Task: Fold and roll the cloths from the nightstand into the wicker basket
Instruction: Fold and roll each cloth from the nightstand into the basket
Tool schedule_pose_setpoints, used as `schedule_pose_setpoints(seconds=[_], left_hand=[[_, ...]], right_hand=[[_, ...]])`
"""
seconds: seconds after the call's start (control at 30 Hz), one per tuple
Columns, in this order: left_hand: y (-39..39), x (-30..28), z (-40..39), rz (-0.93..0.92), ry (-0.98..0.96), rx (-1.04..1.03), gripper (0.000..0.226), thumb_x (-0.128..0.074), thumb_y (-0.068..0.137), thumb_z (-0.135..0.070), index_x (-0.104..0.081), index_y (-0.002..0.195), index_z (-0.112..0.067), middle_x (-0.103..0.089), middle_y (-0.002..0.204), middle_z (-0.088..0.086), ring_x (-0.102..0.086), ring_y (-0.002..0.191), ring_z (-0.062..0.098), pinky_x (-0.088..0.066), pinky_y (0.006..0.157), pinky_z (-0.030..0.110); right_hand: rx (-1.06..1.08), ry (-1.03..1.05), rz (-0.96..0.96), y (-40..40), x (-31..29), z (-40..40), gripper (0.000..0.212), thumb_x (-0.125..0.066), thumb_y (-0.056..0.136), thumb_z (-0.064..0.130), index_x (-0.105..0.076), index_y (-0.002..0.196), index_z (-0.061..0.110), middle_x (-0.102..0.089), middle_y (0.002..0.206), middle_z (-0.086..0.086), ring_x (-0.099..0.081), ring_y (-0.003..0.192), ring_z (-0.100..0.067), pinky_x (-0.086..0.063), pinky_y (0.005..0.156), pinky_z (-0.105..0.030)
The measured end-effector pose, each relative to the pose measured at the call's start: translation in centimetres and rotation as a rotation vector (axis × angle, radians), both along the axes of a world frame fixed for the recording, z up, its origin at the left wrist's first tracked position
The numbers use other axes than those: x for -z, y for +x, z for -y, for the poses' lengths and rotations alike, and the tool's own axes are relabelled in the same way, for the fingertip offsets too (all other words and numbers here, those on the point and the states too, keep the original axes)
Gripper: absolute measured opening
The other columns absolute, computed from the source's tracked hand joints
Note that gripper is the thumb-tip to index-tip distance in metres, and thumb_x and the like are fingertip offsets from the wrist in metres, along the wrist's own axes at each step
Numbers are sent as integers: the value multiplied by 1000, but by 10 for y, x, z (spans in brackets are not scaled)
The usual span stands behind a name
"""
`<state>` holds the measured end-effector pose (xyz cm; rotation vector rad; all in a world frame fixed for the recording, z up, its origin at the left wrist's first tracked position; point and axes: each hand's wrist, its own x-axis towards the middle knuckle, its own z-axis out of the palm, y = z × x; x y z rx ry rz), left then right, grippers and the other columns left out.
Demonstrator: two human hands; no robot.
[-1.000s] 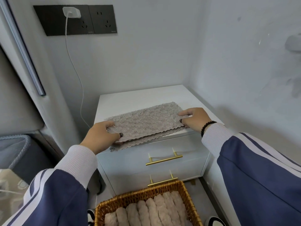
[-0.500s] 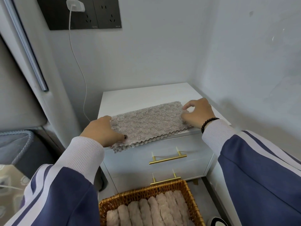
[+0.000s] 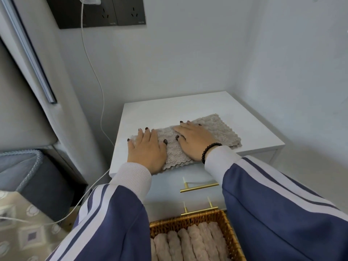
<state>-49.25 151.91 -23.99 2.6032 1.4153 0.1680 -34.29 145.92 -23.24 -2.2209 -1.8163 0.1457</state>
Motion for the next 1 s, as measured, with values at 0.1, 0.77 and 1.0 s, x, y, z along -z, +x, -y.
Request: schedule_pose_setpoints(seconds=[0.1,0.77,1.0], left_hand=[[-1,1,-2,-46,-52,-7,60,-15,101,-42,1,154,-18,7,162,4,9,149,21,2,120,49],[-18,-7,-23,293,-67,-364,30,-56,88,-40,-54,101,-13,-57,112,11,-44,113,36,-39,95,44],[-34,-16,-5,662,-216,-234,15,-63,86,-11,-50,93,-13,-52,83,-3,-50,76,16,-38,59,25]], right_hand=[[32,-63,-12,14,-1,1,50,-27,102,36,-27,150,23,-19,159,-4,-11,148,-22,-10,120,-39],[579,-38,-440,84,-31,15,25,-72,81,21,-49,74,11,-50,74,-5,-51,65,-19,-44,62,-28],[584,34,-576,76,-41,42,20,-72,79,10,-68,93,-4,-67,97,-13,-60,80,-27,-51,72,-29]])
